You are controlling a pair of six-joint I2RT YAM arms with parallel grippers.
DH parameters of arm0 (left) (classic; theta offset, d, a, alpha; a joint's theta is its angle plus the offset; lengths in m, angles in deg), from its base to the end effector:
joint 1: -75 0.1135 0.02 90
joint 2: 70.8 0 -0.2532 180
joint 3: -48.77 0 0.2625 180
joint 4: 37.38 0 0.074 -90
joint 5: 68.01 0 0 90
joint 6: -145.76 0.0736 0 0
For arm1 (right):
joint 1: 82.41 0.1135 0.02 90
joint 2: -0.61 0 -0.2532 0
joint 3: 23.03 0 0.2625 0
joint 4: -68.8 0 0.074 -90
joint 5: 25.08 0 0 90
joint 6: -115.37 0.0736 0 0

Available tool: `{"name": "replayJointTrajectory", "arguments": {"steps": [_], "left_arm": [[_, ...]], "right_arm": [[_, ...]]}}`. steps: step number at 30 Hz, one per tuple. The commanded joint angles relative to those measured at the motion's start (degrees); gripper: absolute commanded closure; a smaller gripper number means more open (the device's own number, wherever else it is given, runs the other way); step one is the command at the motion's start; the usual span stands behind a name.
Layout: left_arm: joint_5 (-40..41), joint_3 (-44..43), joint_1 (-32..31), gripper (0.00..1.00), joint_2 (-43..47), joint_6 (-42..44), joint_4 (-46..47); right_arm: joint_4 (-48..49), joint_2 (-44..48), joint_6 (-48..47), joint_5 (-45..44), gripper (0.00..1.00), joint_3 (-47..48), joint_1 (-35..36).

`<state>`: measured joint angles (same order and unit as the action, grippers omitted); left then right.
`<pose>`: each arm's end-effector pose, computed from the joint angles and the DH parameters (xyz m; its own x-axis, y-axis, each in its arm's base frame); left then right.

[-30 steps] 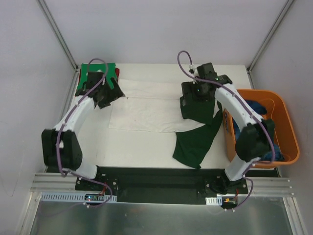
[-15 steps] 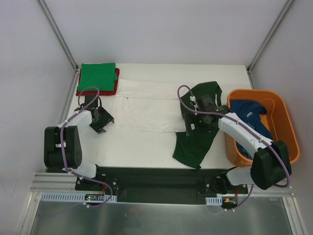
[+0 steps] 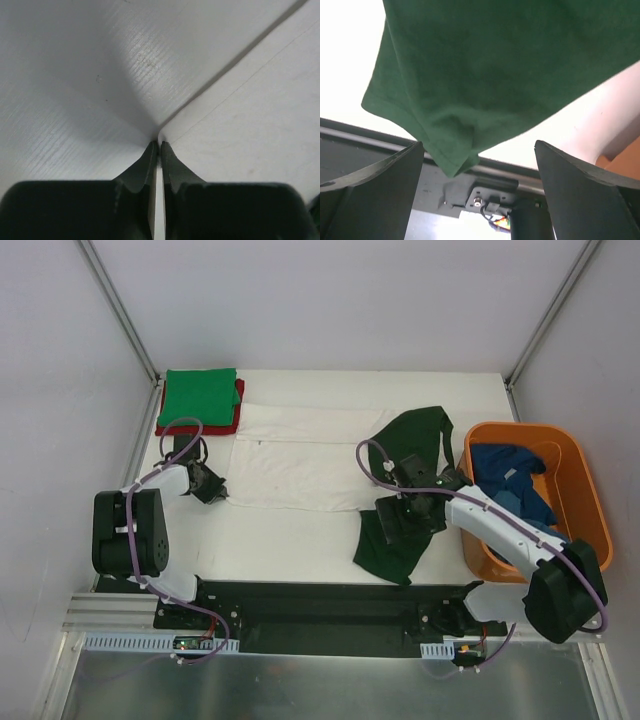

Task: Fold and stack the t-shirts
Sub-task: Grap the side of the flattened tshirt closest away from the robot with both arms

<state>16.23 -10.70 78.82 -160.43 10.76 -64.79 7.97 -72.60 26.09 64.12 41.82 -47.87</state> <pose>0.3241 0.0142 0.1105 -0.5866 -0.7443 -0.3193 -0.6044 0.6647 -0.4391 0.2139 0.1460 0.1798 -0.7770 -0.5196 -0.3554 -0.5531 0.8331 -0.0086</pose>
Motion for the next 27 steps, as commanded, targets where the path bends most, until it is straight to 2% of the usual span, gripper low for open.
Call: {"name": "replayJointTrajectory", "arguments": {"steps": [1, 5, 9, 11, 15, 17, 22, 25, 26, 27], "left_arm": [[1.1, 2.1, 0.1, 1.0, 2.3, 0.6, -1.8], [0.8, 1.5, 0.0, 1.0, 2.7, 1.0, -1.8], [2.0, 0.7, 0.1, 1.0, 3.7, 1.6, -2.0], [2.1, 0.6, 0.3, 1.0, 3.9, 2.0, -2.3], [1.6, 0.4, 0.4, 1.0, 4.1, 2.0, -2.4], [1.6, 0.5, 0.4, 1.0, 4.4, 2.0, -2.5], [1.5, 0.6, 0.3, 1.0, 4.8, 2.0, -2.6], [1.2, 0.6, 0.4, 1.0, 5.3, 2.2, -2.6], [1.2, 0.6, 0.4, 1.0, 6.0, 2.2, -2.6], [1.1, 1.1, 0.4, 1.0, 6.5, 2.3, -2.8]], "right_arm": [[-4.9, 3.5, 2.6, -1.4, 0.03, -1.4, 2.0], [-4.9, 2.1, 3.8, -1.0, 0.01, -4.3, 8.8], [-2.6, -2.3, 6.5, -1.2, 0.14, -6.0, 15.8], [-1.3, -4.6, 7.1, -2.0, 0.15, -6.3, 18.7], [2.3, -8.3, 8.0, -3.5, 0.27, -6.3, 19.5], [3.2, -10.4, 8.3, -4.9, 0.3, -5.9, 19.6], [5.6, -13.6, 9.6, -3.9, 0.49, -7.1, 19.4], [4.0, -14.7, 10.4, -4.1, 0.67, -7.1, 19.6], [1.8, -13.6, 11.4, -4.6, 0.82, -6.8, 19.7], [0.5, -12.6, 11.7, -4.3, 0.84, -6.6, 19.8]]}}
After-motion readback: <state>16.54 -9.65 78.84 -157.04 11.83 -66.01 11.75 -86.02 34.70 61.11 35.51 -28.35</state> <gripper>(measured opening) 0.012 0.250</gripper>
